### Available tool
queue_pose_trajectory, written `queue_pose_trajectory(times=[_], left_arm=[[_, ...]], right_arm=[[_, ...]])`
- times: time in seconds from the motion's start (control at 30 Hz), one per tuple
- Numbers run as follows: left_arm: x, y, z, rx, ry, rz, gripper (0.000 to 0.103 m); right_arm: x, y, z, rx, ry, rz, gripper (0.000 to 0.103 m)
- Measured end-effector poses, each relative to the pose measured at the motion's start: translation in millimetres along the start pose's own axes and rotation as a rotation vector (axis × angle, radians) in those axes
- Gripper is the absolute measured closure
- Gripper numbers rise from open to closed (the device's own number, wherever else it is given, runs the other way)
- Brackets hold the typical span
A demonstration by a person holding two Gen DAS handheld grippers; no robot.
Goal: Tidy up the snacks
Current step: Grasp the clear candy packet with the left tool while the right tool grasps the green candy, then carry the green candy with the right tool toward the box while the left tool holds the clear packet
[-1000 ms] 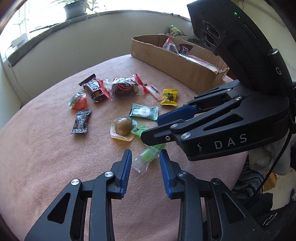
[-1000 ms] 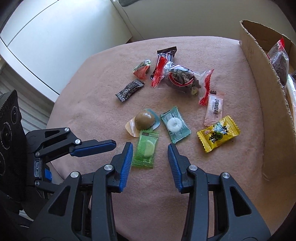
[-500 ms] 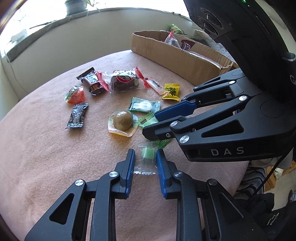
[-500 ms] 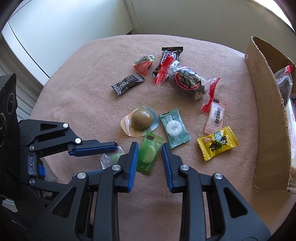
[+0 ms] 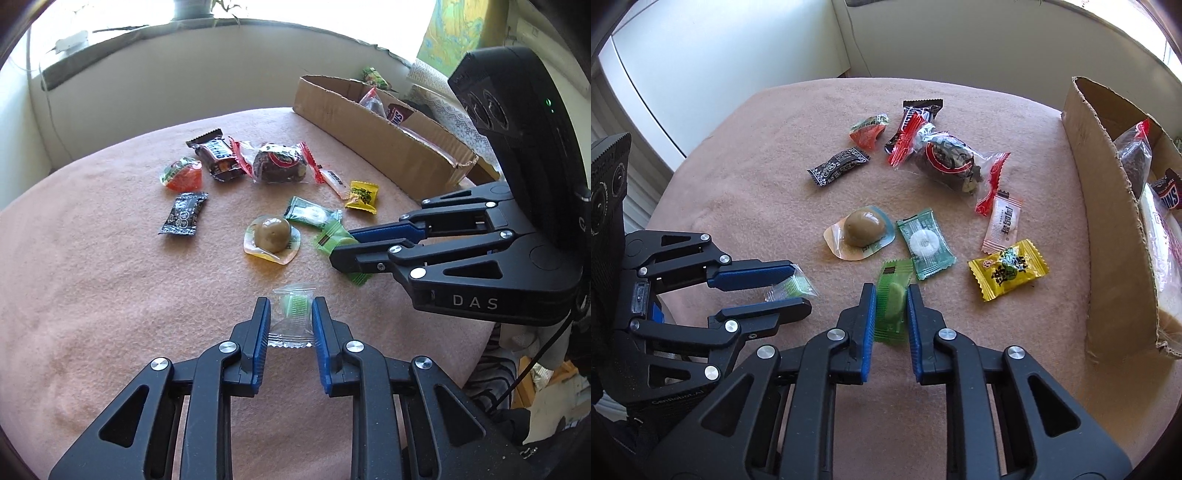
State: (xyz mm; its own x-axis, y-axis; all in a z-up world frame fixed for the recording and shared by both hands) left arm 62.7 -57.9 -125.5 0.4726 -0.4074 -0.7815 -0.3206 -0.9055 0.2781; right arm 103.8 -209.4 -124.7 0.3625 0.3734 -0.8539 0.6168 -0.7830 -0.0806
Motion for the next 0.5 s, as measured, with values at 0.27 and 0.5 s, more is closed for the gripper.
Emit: queue_pose_trajectory(times=[0.27, 0.5], left_arm=[[-7.9, -5.9, -2.4, -0.058, 0.029, 0.011, 0.082], [-20.1, -7.7, -9.5, -0.083, 0.063, 0.019, 0.082]], right_arm=[[-14.5, 1.2, 1.3, 0.027, 0.052, 0.002, 0.098], [-35.6, 2.7, -1.4, 0.035, 0.103, 0.026, 0.098]])
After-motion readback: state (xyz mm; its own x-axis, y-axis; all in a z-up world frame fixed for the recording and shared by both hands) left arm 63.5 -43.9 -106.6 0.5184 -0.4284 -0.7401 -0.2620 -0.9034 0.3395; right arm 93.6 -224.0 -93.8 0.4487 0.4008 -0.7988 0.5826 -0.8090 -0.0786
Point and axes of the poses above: each gripper's, at about its wrist camera, not at the fingertips, and x roughly the way its jaws point, y to its right, z to its underside, the point moved 1 cm from there along x, roughly the way its jaws point, and after that the axes turned 11 degrees about -x, right-handed, at the moved point
